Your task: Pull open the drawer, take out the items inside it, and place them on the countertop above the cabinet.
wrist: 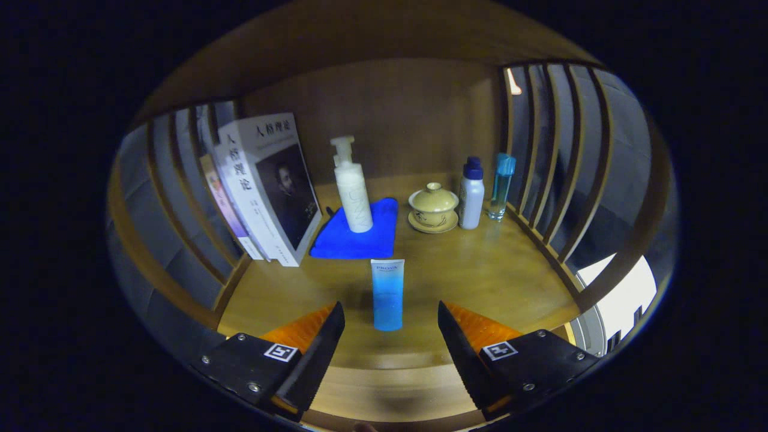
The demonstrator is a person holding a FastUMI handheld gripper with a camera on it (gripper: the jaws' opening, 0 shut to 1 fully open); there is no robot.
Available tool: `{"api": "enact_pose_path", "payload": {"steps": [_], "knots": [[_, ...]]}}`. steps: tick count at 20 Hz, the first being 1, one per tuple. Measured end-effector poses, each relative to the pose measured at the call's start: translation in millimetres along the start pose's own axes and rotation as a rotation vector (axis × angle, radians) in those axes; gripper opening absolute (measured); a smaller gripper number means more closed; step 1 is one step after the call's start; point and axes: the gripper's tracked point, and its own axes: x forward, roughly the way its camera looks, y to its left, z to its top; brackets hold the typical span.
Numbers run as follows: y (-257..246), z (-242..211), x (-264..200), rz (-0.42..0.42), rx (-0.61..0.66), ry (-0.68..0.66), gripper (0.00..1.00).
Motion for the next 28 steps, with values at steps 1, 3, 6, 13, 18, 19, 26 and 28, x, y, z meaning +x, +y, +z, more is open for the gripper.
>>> {"api": "enact_pose_path", "payload": {"steps": [1,3,6,13,18,19,26,28], "knots": [[3.0,-0.1,-10.1,0.029,0.014,-0.036,0.96],[4.5,1.4,-34.4,0.055,0.015,-0.103,0.95],[2.6,-1.6,-71.1,0.059,-0.031,-0.181,0.95],[6.2,-11.6,-151.5,0.096,0.002,-0.424,0.95],[-0.7,-41.5,-188.9,0.067,0.001,-0.518,0.95],[-2.7,-49.5,-193.9,0.050,-0.009,-0.529,0.95],[11.5,-127.7,-198.0,0.039,-0.082,-0.601,0.95],[15.9,-150.2,-191.2,0.035,-0.086,-0.586,0.95]]}}
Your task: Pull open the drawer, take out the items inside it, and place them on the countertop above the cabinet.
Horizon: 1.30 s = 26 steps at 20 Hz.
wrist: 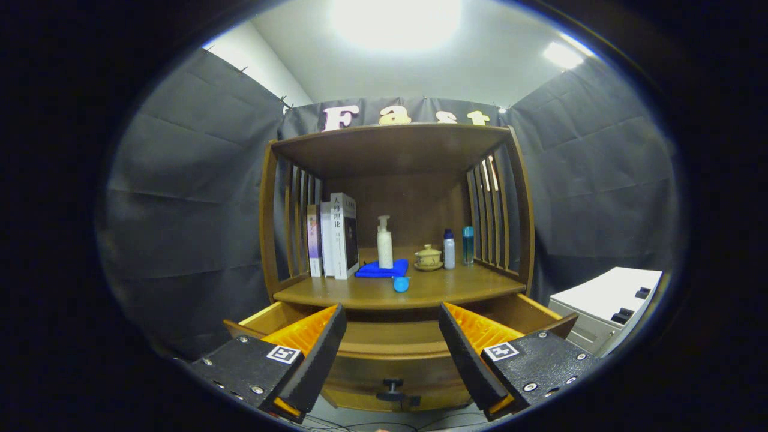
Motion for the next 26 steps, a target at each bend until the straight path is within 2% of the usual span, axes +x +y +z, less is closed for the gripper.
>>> {"api": "enact_pose_path", "payload": {"steps": [12,22,26], "knots": [[8.3,-91.1,6.0,-0.039,-0.060,0.097,0.95],[-1.4,-111.2,26.6,-0.066,-0.111,0.108,0.95],[-2.2,-106.6,32.8,-0.057,-0.073,0.101,0.95]]}}
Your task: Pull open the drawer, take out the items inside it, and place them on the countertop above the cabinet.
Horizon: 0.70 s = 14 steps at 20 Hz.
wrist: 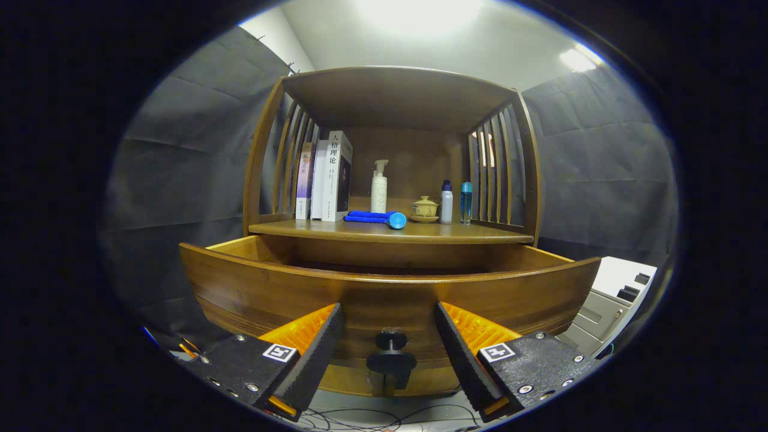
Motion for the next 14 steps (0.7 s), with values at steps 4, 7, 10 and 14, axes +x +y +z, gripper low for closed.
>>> {"api": "enact_pose_path", "payload": {"steps": [4,7,10,14], "knots": [[-3.3,0.1,16.2,0.015,0.041,0.025,0.95],[-5.0,1.5,28.6,0.025,0.044,0.037,0.95],[-5.3,2.2,48.7,0.027,0.042,0.052,0.95],[-6.0,2.5,76.4,0.028,0.019,0.058,0.95]]}}
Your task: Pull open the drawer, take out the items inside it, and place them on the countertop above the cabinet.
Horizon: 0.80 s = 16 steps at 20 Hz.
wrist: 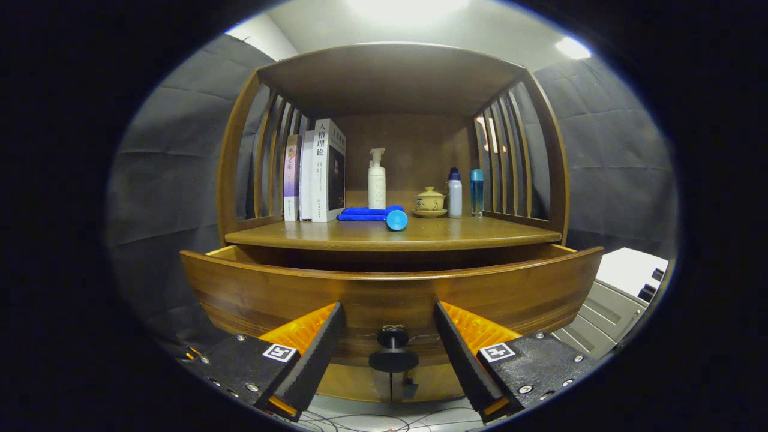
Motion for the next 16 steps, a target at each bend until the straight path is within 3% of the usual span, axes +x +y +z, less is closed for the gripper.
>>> {"api": "enact_pose_path", "payload": {"steps": [16], "knots": [[-0.6,-5.2,69.8,-0.025,-0.011,0.026,0.95]]}}
